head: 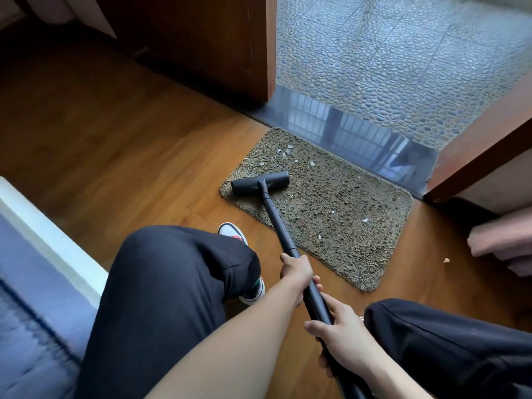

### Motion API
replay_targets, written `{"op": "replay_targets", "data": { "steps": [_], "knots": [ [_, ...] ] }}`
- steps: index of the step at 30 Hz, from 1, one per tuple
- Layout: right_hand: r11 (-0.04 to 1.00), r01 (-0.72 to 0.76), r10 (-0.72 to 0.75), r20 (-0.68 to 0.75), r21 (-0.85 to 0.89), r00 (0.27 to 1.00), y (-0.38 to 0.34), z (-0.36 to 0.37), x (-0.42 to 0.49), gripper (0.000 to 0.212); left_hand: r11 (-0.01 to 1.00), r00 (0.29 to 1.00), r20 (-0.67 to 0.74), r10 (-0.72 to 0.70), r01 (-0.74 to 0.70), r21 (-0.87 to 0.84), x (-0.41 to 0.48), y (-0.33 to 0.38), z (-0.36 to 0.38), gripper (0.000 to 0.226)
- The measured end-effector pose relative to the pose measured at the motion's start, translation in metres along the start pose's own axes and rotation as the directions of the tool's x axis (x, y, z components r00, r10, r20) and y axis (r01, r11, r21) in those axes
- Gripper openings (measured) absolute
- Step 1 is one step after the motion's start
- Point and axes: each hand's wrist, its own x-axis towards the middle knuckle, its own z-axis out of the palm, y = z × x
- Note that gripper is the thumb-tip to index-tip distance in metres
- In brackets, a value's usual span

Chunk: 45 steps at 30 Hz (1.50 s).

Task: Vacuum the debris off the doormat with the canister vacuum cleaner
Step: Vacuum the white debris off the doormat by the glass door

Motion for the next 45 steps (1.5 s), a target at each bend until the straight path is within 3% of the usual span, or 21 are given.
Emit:
{"op": "replay_targets", "data": {
  "steps": [13, 23, 36, 45],
  "knots": [
    [0.998, 0.029, -0.025, 0.067, -0.060, 0.997, -0.013, 0.021, -0.002, 0.055, 0.995, 0.997, -0.071, 0.023, -0.030, -0.096, 0.004, -0.012, -0.032, 0.029],
    [0.995, 0.070, -0.068, 0.039, -0.066, 0.997, -0.036, 0.020, 0.047, 0.033, 0.998, 0.998, -0.065, 0.006, -0.010, -0.065, 0.043, 0.033, -0.039, 0.026],
    [0.999, 0.009, -0.009, -0.013, 0.041, 1.000, -0.005, -0.005, 0.009, 0.056, 1.000, 0.999, 0.033, -0.012, 0.012, -0.005, 0.017, 0.004, 0.006, 0.036],
    [0.995, 0.037, -0.034, -0.037, 0.088, 0.999, -0.027, -0.009, 0.044, 0.036, 1.000, 1.000, 0.004, 0.025, -0.025, -0.001, 0.045, 0.040, 0.006, 0.039]
  ]
}}
